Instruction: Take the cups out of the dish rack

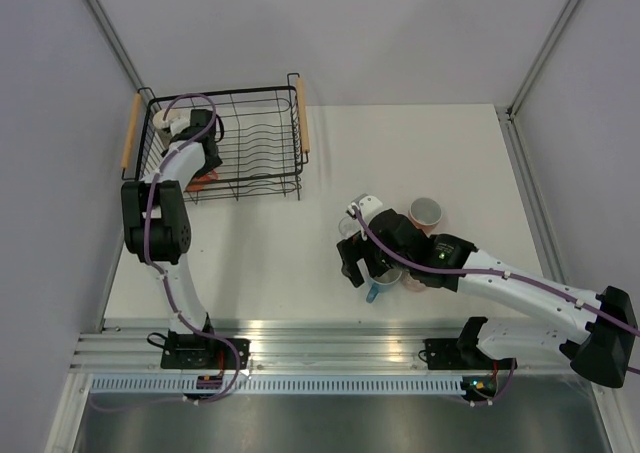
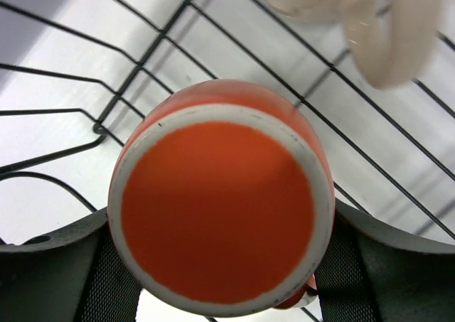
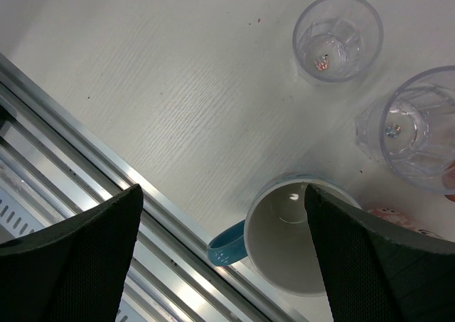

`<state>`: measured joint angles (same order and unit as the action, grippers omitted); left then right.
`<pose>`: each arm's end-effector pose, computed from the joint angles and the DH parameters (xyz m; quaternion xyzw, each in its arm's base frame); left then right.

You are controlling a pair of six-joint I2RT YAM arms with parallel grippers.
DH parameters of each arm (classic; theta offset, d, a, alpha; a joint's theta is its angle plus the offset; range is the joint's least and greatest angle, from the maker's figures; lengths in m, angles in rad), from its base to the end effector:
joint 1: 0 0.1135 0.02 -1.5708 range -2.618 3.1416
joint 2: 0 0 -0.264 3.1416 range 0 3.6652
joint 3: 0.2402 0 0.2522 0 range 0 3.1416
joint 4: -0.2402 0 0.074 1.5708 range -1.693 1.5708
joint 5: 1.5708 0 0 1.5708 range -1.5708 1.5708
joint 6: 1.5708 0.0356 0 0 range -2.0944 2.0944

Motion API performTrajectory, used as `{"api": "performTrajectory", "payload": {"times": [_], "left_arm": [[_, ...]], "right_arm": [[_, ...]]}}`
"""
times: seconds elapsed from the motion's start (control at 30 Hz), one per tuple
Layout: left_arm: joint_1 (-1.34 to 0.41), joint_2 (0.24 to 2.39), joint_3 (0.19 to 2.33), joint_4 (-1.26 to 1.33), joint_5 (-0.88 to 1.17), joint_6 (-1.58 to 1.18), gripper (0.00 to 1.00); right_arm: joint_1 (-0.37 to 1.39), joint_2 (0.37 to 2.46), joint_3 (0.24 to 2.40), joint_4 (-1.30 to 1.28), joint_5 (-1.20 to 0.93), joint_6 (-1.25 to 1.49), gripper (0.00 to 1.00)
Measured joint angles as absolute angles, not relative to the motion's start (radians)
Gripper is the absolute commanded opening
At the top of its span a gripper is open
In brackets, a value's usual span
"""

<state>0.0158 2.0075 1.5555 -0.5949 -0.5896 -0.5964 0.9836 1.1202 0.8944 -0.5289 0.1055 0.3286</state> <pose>0.4297 0.0266 0.2100 -0.3502 0.8586 0.1980 0.3178 0.1344 0.1951 0.2798 -0.2750 0.8746 0.2034 0.3435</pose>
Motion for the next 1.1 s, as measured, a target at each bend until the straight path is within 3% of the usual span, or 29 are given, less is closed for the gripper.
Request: {"api": "performTrajectory", "payload": {"times": [0.37,0.67,1.1], "left_arm": [[-0.200,1.901,1.539,-0.603,-0.529,-0.595,0.02],[-0.224,1.834,1.524,-0.566,-0.315,-0.590,0.02],[-0.292,1.368,1.191,-0.213,0.095,-0.607,0.02]], "right_arm": [[0.984,1.120,0.888,-0.511,0.114,0.329,0.98],[0.984,1.083,0.829,-0.424,0.200,0.351,0.98],[0.982,0.984,0.797,-0.178,0.097,0.357,0.98]]}}
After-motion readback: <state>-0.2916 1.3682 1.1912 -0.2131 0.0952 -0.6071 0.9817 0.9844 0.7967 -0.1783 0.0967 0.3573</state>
